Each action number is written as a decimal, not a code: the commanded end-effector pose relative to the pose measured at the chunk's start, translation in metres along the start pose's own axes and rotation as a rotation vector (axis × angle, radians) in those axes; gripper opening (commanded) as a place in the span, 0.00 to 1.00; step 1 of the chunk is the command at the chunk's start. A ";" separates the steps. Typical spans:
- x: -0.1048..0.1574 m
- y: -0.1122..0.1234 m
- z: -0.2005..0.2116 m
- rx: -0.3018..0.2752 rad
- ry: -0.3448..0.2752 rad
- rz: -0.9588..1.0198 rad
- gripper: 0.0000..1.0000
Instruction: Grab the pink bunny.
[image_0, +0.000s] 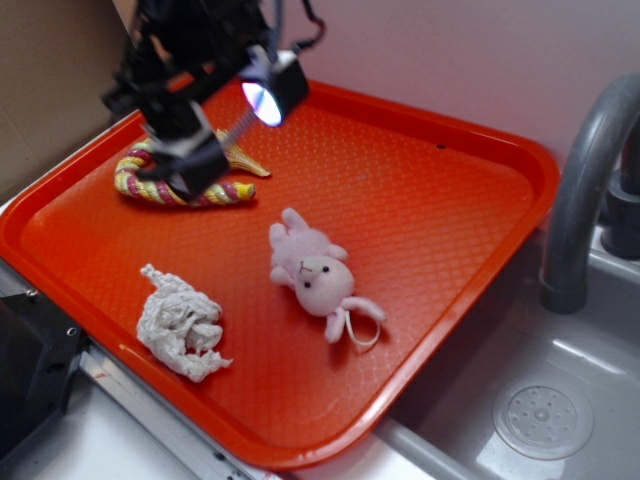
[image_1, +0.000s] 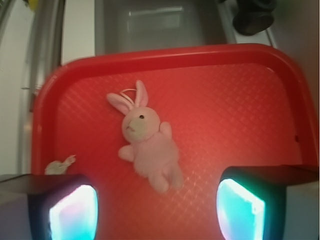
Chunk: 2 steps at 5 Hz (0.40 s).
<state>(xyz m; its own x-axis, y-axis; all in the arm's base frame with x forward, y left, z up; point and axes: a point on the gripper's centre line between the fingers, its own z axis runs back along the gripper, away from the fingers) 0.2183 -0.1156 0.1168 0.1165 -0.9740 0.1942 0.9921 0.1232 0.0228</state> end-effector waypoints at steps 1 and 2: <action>0.023 -0.009 -0.047 -0.005 0.132 -0.062 1.00; 0.021 -0.010 -0.063 -0.011 0.186 -0.067 1.00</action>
<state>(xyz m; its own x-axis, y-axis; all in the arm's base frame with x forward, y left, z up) 0.2176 -0.1411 0.0497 0.0669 -0.9975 -0.0214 0.9974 0.0674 -0.0242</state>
